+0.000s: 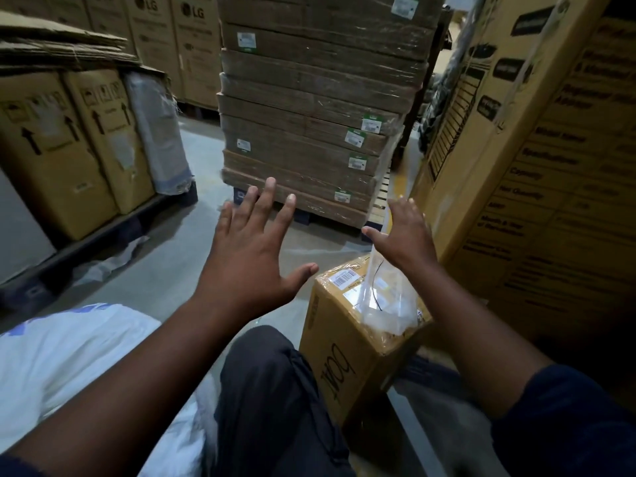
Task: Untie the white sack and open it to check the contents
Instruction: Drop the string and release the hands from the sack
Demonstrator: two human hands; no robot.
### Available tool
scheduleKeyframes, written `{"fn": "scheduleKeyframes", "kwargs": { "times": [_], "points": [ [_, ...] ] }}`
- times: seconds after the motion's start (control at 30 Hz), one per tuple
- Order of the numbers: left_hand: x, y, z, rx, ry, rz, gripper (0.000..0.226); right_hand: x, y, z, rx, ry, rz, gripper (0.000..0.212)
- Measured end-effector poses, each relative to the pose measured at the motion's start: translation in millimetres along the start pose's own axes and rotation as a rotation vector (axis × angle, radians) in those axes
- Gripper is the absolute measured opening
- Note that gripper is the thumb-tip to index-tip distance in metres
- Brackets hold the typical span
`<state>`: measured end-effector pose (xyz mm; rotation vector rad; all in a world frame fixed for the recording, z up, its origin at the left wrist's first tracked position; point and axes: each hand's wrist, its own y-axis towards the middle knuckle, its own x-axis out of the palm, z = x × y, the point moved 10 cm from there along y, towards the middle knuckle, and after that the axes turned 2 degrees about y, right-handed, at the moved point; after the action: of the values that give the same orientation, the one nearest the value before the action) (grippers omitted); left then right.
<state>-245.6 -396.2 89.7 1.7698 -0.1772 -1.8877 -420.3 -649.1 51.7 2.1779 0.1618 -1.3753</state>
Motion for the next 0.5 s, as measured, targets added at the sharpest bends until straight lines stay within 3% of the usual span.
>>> {"fn": "scheduleKeyframes", "kwargs": {
  "times": [0.13, 0.27, 0.5],
  "points": [
    [-7.1, -16.0, -35.9, -0.043, 0.077, 0.011, 0.106, -4.5, -1.1, -64.2, -0.163, 0.016, 0.03, 0.093],
    [-42.2, -58.9, -98.5, -0.18, 0.162, 0.056, 0.106, 9.0, -25.6, -178.6, -0.387, 0.156, 0.022, 0.092],
    [-86.7, -223.0, -227.2, -0.549, 0.342, 0.071, 0.103, 65.5, -157.0, -399.5, -0.808, 0.424, -0.103, 0.095]
  ]
}}
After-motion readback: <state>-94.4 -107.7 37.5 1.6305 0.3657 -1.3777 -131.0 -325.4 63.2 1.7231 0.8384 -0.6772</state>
